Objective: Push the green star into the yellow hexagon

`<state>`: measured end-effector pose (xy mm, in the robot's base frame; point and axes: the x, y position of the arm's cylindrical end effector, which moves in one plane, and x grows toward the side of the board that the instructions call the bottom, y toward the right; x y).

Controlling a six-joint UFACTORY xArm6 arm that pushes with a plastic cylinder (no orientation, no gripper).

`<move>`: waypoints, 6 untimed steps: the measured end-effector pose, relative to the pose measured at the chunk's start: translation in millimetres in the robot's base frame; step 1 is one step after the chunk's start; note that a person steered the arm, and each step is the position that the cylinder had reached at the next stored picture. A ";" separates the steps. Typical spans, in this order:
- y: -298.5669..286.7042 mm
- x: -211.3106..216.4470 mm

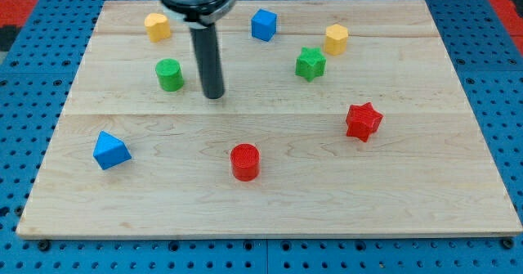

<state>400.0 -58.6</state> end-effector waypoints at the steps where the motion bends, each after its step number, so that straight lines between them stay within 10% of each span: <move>1: 18.0 -6.3; 6: 219.6 -45.0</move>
